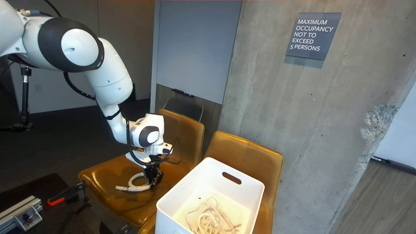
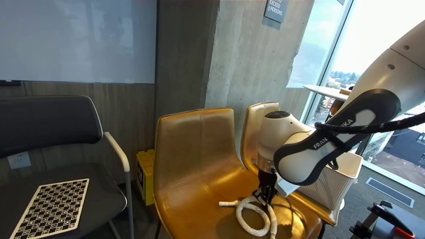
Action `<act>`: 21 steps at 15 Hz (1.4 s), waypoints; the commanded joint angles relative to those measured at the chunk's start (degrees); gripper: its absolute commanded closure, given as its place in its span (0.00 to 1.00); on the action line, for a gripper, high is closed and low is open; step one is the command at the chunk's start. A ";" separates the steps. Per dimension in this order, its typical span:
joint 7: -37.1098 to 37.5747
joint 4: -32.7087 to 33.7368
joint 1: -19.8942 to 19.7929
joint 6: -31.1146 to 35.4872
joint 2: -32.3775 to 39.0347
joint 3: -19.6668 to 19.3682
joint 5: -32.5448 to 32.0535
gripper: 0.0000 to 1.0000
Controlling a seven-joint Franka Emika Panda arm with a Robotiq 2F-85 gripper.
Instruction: Put the white cords in the storage container.
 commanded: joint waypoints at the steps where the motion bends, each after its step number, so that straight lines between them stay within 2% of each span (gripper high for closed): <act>1: 5.87 -9.25 5.74 0.55 -10.74 -2.21 -1.88 0.96; 5: 11.30 -13.34 8.89 0.76 -20.95 -3.80 -3.86 0.96; 7: 13.92 -14.66 9.40 0.40 -26.43 -4.22 -5.06 0.96; 10: 17.42 -13.82 8.63 -3.99 -33.95 -4.10 -7.65 0.96; 16: 19.02 -8.49 1.12 -17.55 -47.03 -0.30 -6.57 0.96; 21: 15.58 0.94 -7.83 -28.16 -51.50 0.56 -2.99 0.96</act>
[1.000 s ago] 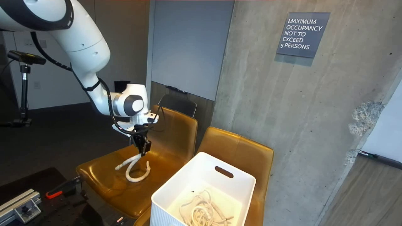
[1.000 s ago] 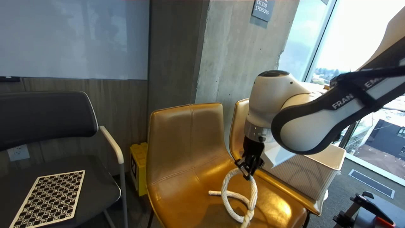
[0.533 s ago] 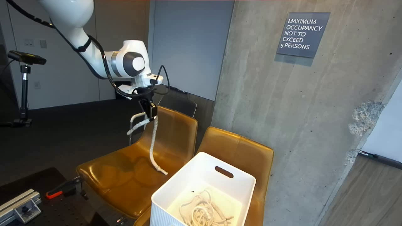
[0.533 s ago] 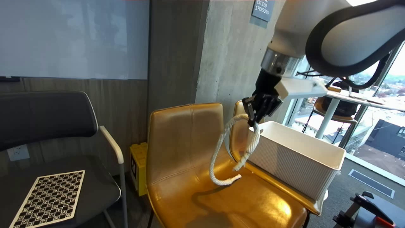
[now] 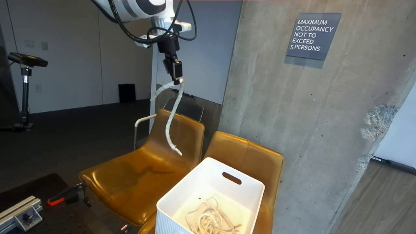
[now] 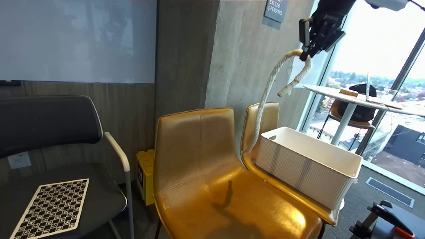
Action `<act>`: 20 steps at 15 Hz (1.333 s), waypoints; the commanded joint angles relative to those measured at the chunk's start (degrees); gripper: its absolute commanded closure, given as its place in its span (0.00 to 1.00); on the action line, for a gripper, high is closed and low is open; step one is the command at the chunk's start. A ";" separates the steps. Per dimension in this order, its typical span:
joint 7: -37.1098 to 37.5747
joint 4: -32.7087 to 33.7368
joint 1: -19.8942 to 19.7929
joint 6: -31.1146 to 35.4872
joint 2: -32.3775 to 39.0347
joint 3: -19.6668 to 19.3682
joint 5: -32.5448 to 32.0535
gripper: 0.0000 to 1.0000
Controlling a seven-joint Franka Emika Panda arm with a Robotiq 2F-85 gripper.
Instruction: Put the white cords in the storage container.
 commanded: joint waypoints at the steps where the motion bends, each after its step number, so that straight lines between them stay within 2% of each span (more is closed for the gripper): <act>1: -2.39 6.60 -6.39 -6.22 -1.73 1.31 2.89 0.96; 5: -5.12 10.98 -11.49 -7.83 -0.60 0.46 5.63 0.96; 8: -7.80 11.92 -14.76 -7.76 1.09 -0.45 8.84 0.96; 13: -13.66 10.74 -20.07 -7.05 3.51 -2.79 13.98 0.96; 20: -20.71 2.93 -24.57 -3.82 4.57 -5.04 15.77 0.96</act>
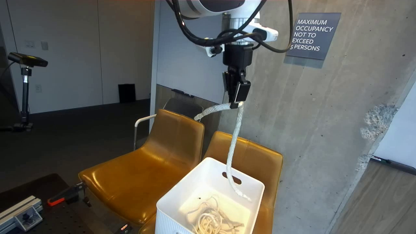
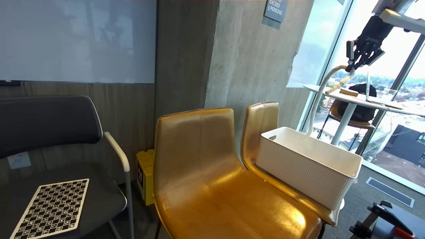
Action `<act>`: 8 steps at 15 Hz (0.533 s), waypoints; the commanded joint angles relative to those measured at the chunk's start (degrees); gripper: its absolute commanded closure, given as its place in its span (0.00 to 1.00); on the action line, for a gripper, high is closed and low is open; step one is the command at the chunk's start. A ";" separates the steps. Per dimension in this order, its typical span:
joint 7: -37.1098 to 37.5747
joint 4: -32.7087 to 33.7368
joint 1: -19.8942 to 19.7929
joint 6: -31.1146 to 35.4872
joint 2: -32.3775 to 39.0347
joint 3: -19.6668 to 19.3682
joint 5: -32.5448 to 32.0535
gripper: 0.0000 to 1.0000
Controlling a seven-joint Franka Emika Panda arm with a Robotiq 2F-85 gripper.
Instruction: Put the white cords in the storage container.
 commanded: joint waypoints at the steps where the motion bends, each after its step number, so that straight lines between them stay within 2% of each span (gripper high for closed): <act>1: -3.57 -4.47 -1.21 2.57 -0.30 -0.74 1.75 0.96; 6: -3.95 -9.02 -0.95 5.44 -0.54 -0.54 1.05 0.96; 7: -3.33 -9.74 -0.51 5.96 -0.79 -0.35 0.70 0.61; 8: -3.00 -10.31 -0.05 6.20 -0.96 -0.12 0.51 0.60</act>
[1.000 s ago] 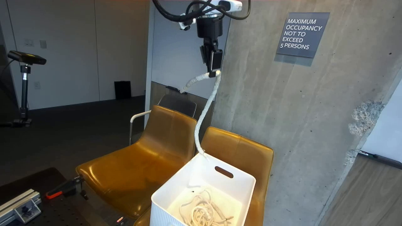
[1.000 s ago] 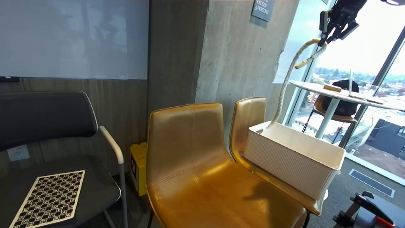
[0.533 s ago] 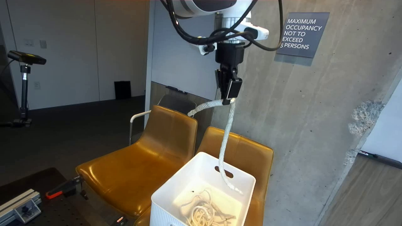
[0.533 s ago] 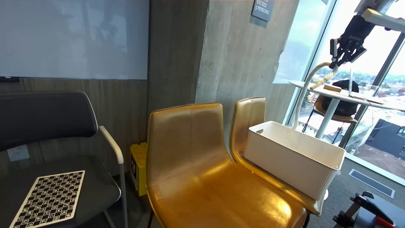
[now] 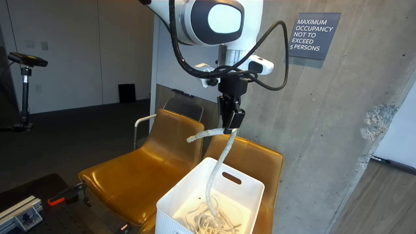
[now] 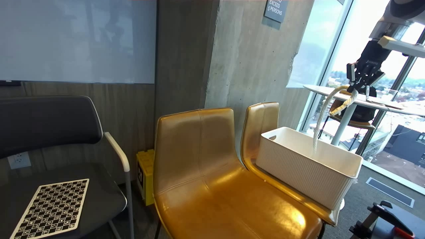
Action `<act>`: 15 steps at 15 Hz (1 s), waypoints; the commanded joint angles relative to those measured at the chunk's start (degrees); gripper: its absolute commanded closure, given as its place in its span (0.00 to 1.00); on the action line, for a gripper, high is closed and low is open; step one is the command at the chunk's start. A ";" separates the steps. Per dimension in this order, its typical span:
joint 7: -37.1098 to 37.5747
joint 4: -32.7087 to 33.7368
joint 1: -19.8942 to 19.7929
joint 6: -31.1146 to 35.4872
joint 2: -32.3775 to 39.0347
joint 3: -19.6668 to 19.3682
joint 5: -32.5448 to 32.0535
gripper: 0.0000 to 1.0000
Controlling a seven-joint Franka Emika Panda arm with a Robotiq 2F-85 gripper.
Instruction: Put the white cords in the storage container.
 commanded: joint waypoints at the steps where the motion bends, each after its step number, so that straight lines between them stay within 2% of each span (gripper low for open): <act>1: 0.30 -2.77 1.44 2.09 -1.68 0.61 0.22 0.53; 7: 2.76 -6.81 5.67 2.66 -4.92 3.12 -0.56 0.11; 9: 4.17 -9.58 7.59 2.70 -6.54 4.68 -0.46 0.00; 15: 9.00 -14.80 13.85 4.11 -8.62 10.98 -2.08 0.00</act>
